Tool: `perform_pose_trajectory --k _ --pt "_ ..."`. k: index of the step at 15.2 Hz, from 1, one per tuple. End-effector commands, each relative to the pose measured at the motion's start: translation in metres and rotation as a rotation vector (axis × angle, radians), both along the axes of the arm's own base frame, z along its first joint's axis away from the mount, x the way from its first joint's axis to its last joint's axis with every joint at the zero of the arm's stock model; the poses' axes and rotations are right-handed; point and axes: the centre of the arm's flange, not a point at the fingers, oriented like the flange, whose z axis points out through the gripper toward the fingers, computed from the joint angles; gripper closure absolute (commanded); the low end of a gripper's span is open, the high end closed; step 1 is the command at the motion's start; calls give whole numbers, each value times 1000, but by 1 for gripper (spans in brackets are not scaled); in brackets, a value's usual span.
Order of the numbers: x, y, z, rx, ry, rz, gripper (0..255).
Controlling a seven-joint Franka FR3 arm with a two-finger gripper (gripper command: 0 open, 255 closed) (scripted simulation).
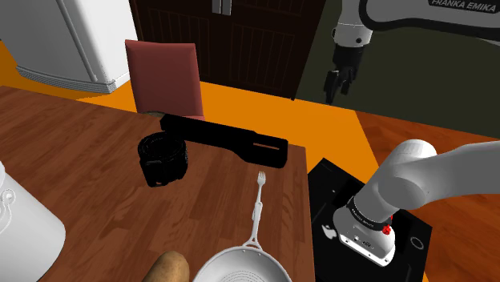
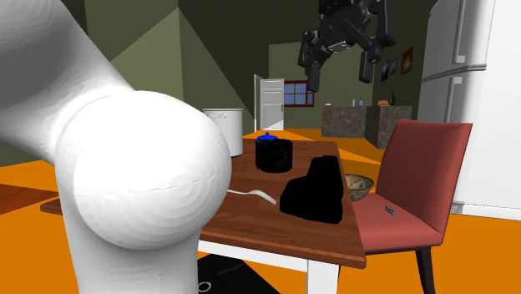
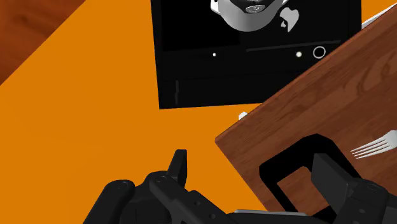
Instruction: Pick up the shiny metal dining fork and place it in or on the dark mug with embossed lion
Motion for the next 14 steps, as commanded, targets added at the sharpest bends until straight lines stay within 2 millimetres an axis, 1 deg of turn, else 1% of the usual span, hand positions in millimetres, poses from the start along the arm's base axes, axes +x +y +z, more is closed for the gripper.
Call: perform_pose_trajectory --k 1,8,14 --pt "0 0 0 0 0 0 0" --pt "-23 64 -54 16 -15 -205 0" --pt "-30 122 -99 29 -28 -381 0"
